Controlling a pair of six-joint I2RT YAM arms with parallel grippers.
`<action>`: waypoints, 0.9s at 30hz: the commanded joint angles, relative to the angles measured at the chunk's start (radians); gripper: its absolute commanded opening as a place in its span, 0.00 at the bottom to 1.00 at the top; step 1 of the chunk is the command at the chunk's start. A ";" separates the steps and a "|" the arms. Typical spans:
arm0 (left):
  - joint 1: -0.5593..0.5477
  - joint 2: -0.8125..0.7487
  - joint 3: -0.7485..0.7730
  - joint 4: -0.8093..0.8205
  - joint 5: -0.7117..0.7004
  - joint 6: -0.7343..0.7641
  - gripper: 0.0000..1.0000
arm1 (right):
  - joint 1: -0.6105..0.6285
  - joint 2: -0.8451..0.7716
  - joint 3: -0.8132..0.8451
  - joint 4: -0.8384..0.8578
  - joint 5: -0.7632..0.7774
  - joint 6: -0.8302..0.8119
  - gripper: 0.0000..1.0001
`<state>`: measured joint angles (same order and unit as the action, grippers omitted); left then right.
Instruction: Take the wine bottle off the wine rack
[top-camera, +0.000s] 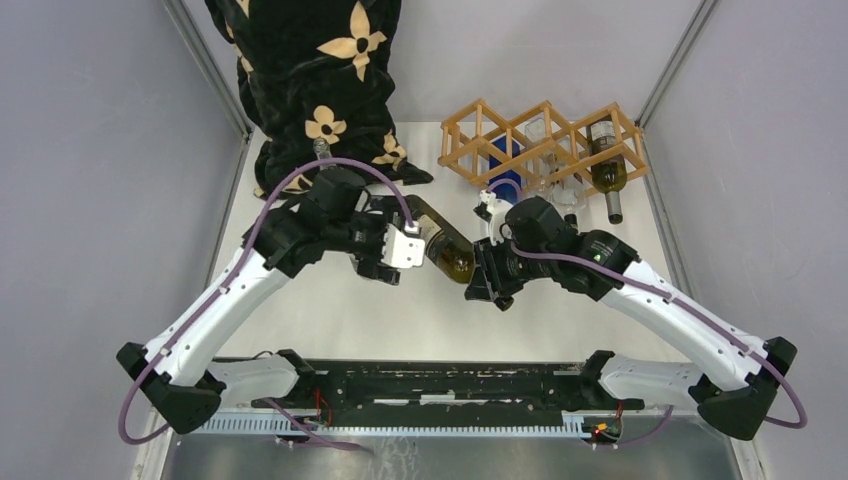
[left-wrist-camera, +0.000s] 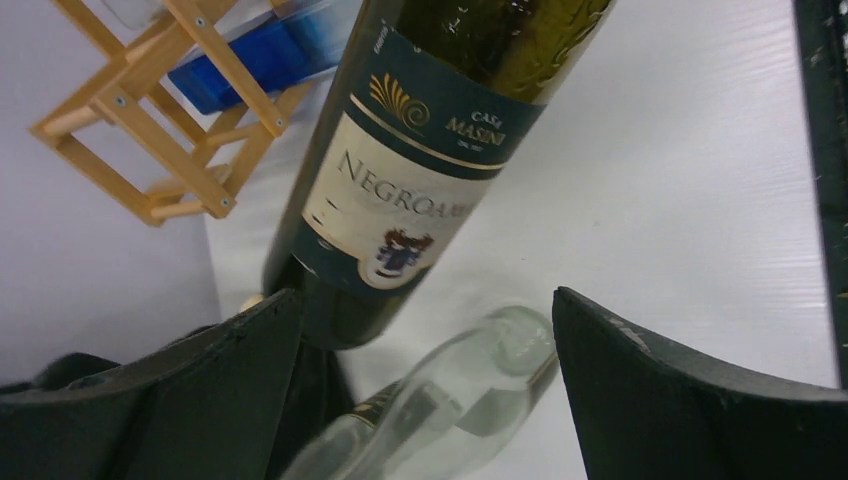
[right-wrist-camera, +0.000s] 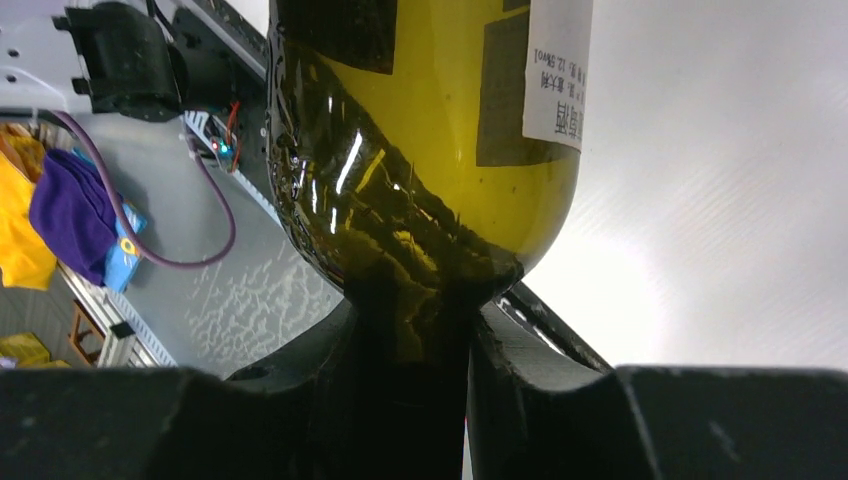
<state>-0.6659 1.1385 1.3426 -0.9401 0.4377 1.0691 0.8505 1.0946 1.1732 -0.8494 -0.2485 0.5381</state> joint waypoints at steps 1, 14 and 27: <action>-0.087 0.023 0.001 0.109 -0.107 0.208 1.00 | 0.004 0.006 0.118 0.034 -0.046 -0.066 0.00; -0.179 0.165 0.023 0.075 -0.198 0.299 1.00 | 0.002 0.039 0.221 -0.021 -0.110 -0.119 0.00; -0.179 0.257 0.112 0.160 -0.207 0.208 0.57 | 0.002 0.053 0.255 -0.061 -0.097 -0.158 0.37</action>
<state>-0.8402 1.4014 1.3968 -0.8738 0.2184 1.3304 0.8455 1.1717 1.3495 -1.0210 -0.3382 0.4202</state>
